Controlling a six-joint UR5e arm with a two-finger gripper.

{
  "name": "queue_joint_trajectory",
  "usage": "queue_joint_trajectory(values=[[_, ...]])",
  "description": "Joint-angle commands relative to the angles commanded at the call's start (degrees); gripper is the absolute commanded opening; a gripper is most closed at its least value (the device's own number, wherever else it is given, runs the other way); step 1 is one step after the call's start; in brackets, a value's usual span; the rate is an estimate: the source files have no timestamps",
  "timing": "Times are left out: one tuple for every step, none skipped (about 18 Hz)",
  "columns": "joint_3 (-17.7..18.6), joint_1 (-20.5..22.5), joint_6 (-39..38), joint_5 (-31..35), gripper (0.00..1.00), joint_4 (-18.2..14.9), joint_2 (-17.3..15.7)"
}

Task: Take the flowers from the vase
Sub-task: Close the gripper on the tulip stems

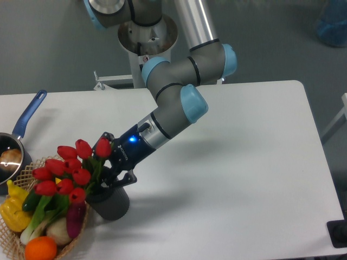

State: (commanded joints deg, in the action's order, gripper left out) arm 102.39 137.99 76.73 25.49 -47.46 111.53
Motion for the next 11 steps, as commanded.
queue_joint_trajectory(values=[[0.0, 0.1, 0.0, 0.0, 0.48, 0.0, 0.0], [0.1, 0.1, 0.0, 0.0, 0.48, 0.0, 0.0], [0.1, 0.2, 0.0, -0.1, 0.48, 0.0, 0.0], [0.2, 0.3, 0.1, -0.3, 0.48, 0.0, 0.0], [0.3, 0.3, 0.1, -0.5, 0.48, 0.0, 0.0], [0.5, 0.4, 0.1, -0.7, 0.48, 0.0, -0.1], [0.7, 0.6, 0.2, -0.9, 0.48, 0.1, -0.1], [0.7, 0.7, 0.2, -1.2, 0.47, 0.0, -0.1], [0.8, 0.8, 0.1, -1.7, 0.47, 0.0, -0.1], [0.9, 1.0, 0.1, -2.0, 0.46, 0.0, -0.2], [1.0, 1.1, 0.1, -2.4, 0.45, 0.0, -0.2]])
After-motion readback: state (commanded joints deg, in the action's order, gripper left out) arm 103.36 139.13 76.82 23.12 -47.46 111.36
